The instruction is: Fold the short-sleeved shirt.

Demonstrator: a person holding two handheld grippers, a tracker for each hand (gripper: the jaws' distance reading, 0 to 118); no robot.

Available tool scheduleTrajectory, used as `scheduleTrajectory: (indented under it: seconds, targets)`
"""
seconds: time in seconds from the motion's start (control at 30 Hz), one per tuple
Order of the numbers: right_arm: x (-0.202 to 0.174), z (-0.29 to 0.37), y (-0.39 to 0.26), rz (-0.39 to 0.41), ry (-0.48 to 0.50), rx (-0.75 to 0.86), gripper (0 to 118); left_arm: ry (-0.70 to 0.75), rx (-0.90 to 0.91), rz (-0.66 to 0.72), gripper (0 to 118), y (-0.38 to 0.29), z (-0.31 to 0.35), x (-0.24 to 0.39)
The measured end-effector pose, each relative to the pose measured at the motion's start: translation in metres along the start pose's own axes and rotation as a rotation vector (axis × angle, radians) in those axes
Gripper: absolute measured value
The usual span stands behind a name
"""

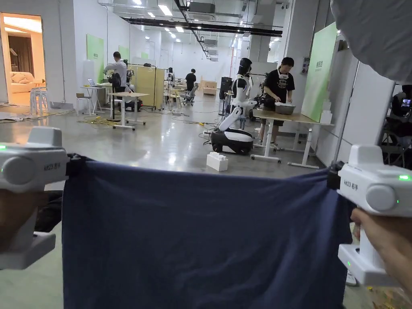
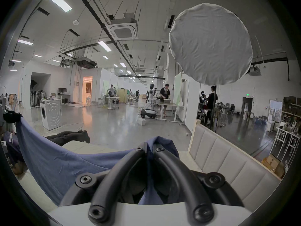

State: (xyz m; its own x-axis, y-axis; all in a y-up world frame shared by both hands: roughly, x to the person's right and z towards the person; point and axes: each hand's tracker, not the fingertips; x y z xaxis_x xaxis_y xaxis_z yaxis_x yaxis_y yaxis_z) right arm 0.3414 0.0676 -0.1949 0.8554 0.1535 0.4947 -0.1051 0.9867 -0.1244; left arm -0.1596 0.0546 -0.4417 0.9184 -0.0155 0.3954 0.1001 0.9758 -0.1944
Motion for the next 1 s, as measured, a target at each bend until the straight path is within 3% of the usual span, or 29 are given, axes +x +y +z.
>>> scheduleTrajectory:
  seconds: [0.13,0.57,0.67,0.73,0.8,1.0]
  targets:
    - [-0.001,-0.028,0.028,-0.011,-0.015,0.008,6,0.014,0.005,0.005,4,0.030,-0.023,0.000]
    - [-0.017,-0.088,0.103,0.088,-0.063,0.117,6,0.077,0.063,-0.018,4,0.104,-0.087,-0.003]
    - [-0.018,-0.087,0.104,0.086,-0.063,0.157,6,0.087,0.074,-0.007,4,0.105,-0.092,-0.004]
    - [-0.019,-0.087,0.099,0.042,-0.063,0.161,6,0.090,0.078,0.001,4,0.102,-0.094,-0.001]
    - [-0.024,-0.089,0.095,0.095,-0.085,0.178,6,0.089,0.075,-0.007,4,0.097,-0.097,0.000]
    - [-0.024,-0.094,0.060,0.089,-0.056,0.114,6,0.101,0.055,-0.021,4,0.061,-0.094,0.002]
